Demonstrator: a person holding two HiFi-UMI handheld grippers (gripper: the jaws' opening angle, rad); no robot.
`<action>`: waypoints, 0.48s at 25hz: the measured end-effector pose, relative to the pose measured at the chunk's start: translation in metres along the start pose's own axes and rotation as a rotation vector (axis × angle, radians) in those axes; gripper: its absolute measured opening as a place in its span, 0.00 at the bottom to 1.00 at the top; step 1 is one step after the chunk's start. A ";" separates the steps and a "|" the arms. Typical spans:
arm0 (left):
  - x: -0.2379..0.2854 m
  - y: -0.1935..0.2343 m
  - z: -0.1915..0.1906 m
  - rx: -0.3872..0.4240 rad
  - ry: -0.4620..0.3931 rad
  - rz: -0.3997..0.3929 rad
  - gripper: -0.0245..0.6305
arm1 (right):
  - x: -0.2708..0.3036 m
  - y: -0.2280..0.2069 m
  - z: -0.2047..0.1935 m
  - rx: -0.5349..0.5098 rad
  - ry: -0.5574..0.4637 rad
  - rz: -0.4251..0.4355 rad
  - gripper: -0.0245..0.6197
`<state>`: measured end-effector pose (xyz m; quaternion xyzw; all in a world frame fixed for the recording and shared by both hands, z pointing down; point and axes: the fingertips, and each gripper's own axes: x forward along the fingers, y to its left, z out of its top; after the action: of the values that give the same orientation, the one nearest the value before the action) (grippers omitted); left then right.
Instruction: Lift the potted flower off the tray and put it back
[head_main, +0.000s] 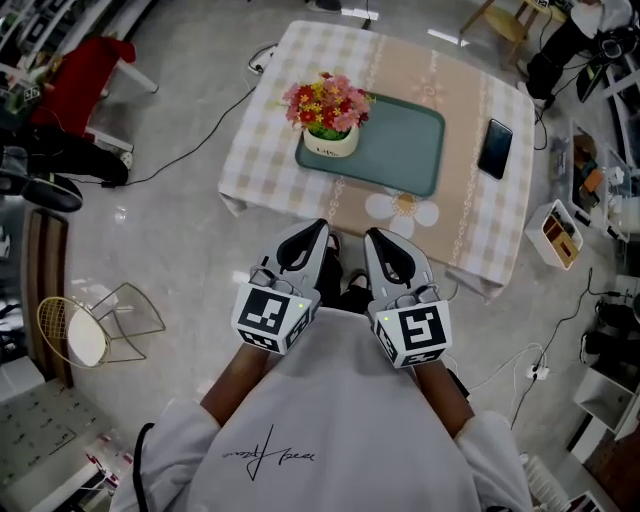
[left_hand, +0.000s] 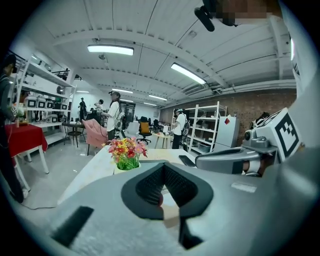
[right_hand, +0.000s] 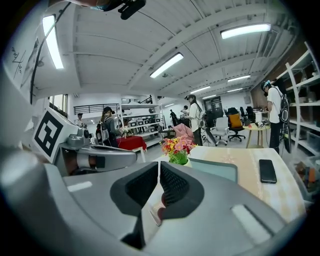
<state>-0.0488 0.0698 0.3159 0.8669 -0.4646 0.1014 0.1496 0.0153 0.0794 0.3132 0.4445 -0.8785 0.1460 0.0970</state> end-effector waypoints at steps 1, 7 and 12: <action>0.004 0.006 0.001 0.000 -0.001 0.007 0.04 | 0.005 -0.003 0.001 -0.002 0.004 -0.002 0.07; 0.025 0.034 0.005 0.005 0.015 0.001 0.04 | 0.033 -0.017 0.004 0.002 0.026 -0.023 0.08; 0.038 0.052 0.003 -0.003 0.034 -0.014 0.04 | 0.053 -0.019 0.005 0.008 0.050 -0.020 0.09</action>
<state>-0.0712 0.0125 0.3336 0.8680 -0.4562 0.1143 0.1596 -0.0005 0.0274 0.3279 0.4499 -0.8706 0.1597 0.1185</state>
